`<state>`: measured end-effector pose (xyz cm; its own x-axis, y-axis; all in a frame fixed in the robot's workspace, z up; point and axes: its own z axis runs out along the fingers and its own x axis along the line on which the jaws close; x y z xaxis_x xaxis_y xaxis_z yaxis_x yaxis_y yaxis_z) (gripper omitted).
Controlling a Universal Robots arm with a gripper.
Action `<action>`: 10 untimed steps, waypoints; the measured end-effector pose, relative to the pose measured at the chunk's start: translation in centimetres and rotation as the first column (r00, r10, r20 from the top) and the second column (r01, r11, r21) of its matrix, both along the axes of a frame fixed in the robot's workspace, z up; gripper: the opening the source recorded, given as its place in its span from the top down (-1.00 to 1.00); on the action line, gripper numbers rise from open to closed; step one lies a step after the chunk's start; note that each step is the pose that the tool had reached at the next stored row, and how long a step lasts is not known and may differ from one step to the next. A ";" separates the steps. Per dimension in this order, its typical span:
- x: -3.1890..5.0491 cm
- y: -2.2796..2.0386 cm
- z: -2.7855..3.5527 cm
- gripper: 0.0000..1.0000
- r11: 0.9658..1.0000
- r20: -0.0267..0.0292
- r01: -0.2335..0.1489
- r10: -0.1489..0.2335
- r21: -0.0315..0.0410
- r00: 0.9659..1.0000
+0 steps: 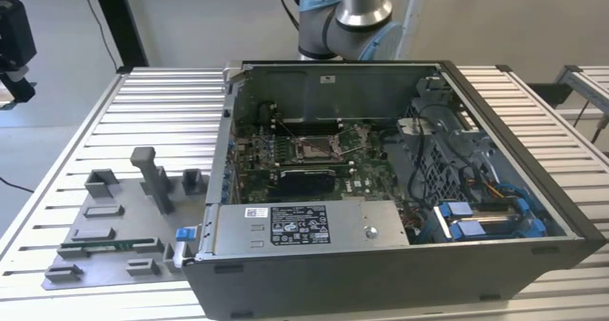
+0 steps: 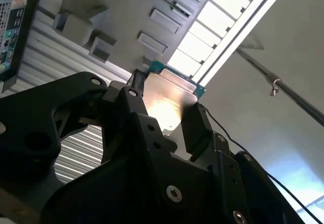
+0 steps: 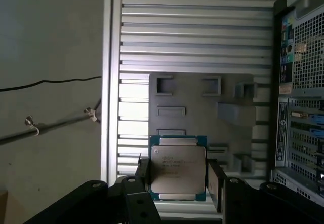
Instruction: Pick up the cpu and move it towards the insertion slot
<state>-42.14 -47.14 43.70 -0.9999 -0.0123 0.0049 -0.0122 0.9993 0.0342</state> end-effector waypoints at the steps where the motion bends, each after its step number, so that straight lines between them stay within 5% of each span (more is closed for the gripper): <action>1: 0.28 0.01 -0.05 1.00 1.000 0.000 0.000 0.000 0.000 1.000; 10: 3.02 0.08 -0.38 1.00 1.000 0.000 0.000 0.000 0.000 1.000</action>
<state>-39.13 -47.06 43.32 -0.9999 -0.0122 0.0048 -0.0120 0.9993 0.0342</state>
